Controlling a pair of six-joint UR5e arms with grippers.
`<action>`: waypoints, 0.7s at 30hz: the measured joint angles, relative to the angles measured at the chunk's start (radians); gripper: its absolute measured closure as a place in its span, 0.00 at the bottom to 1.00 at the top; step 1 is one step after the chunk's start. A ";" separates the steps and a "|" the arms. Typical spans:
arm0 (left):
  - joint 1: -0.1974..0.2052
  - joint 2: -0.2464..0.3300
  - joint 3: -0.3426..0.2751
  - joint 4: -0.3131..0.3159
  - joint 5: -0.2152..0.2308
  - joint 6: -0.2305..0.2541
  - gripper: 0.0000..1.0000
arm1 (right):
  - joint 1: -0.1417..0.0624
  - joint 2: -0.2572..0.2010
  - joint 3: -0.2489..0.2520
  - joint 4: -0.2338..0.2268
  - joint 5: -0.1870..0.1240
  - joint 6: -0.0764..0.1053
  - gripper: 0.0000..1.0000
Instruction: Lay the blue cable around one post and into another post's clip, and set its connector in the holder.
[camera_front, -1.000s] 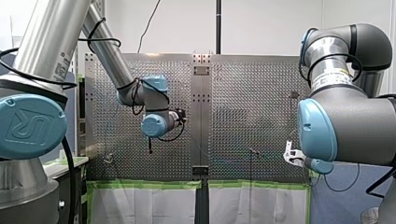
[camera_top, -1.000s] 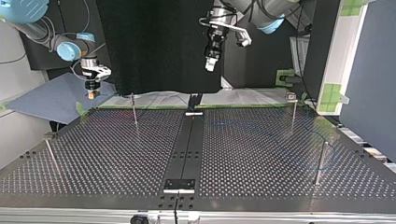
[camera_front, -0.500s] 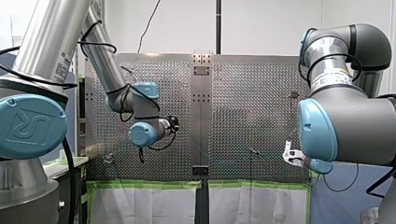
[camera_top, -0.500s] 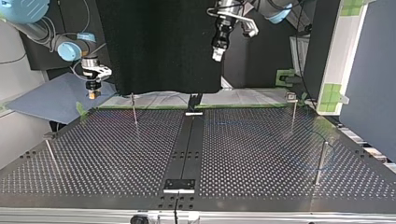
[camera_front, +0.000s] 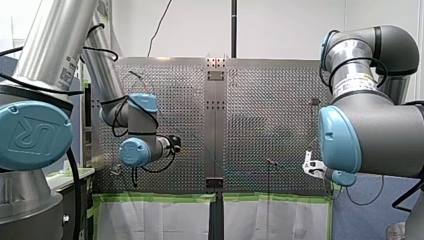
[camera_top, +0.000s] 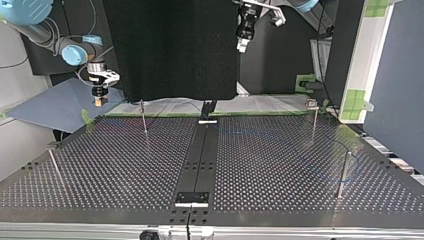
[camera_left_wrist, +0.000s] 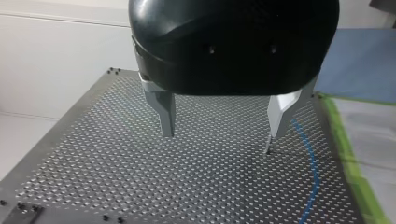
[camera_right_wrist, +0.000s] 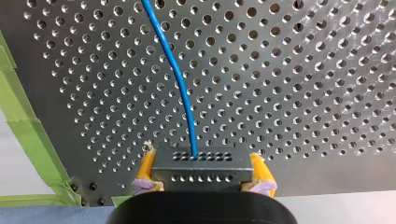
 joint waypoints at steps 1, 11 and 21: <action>0.000 0.000 -0.008 0.000 0.001 -0.002 0.02 | 0.000 0.000 0.000 0.000 0.000 0.000 1.00; 0.000 0.000 -0.018 0.014 0.012 -0.032 0.02 | 0.000 0.001 0.000 -0.001 0.000 0.000 1.00; 0.000 0.000 -0.015 0.039 0.013 -0.056 0.02 | 0.001 0.001 0.000 0.003 0.001 -0.002 1.00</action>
